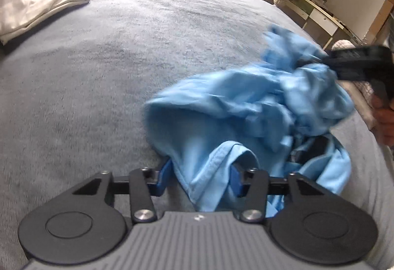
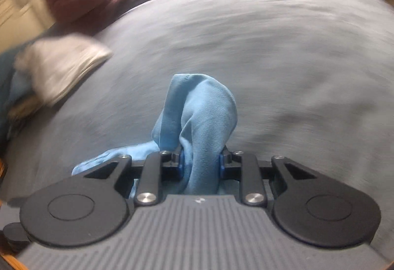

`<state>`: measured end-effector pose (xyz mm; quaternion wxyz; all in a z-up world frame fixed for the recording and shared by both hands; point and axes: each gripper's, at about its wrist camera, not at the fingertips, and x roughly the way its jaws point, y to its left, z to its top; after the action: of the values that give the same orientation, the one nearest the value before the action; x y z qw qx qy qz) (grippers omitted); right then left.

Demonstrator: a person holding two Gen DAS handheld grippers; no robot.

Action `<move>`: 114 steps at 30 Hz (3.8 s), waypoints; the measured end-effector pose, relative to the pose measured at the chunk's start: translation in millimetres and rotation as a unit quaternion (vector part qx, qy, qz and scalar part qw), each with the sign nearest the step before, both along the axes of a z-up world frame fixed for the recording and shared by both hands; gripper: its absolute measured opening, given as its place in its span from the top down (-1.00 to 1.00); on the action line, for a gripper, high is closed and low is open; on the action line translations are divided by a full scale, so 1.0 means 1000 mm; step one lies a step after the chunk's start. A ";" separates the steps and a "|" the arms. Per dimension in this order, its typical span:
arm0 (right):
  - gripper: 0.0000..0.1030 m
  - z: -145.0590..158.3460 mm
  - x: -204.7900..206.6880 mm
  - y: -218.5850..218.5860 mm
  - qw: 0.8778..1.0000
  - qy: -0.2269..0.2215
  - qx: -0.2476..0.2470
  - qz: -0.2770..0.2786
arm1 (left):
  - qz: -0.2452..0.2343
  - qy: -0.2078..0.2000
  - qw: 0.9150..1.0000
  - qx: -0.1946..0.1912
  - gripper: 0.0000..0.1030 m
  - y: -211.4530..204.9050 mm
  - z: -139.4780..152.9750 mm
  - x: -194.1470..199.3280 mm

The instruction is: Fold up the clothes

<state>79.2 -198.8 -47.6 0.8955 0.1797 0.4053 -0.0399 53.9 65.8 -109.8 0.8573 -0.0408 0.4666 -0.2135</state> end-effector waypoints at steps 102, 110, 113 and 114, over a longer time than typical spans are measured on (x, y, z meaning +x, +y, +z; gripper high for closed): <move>0.83 -0.043 0.026 -0.006 0.976 0.119 0.176 0.046 | 0.071 -0.075 0.995 0.010 0.88 0.037 0.030 0.129; 0.75 -0.047 0.025 -0.003 0.978 0.094 0.185 0.023 | 0.062 -0.044 0.997 0.017 0.56 0.022 0.014 0.152; 0.64 -0.052 0.023 -0.006 0.976 0.089 0.196 0.013 | 0.076 -0.030 0.996 -0.020 0.03 0.040 0.009 0.143; 0.59 -0.052 0.022 -0.007 0.976 0.087 0.200 0.010 | 0.085 -0.026 0.995 -0.034 -0.09 0.048 0.010 0.139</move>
<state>100.8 -206.2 -99.3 0.8032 0.3470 0.4829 0.0356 192.7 114.0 -100.1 0.8823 -0.1041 0.4314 -0.1569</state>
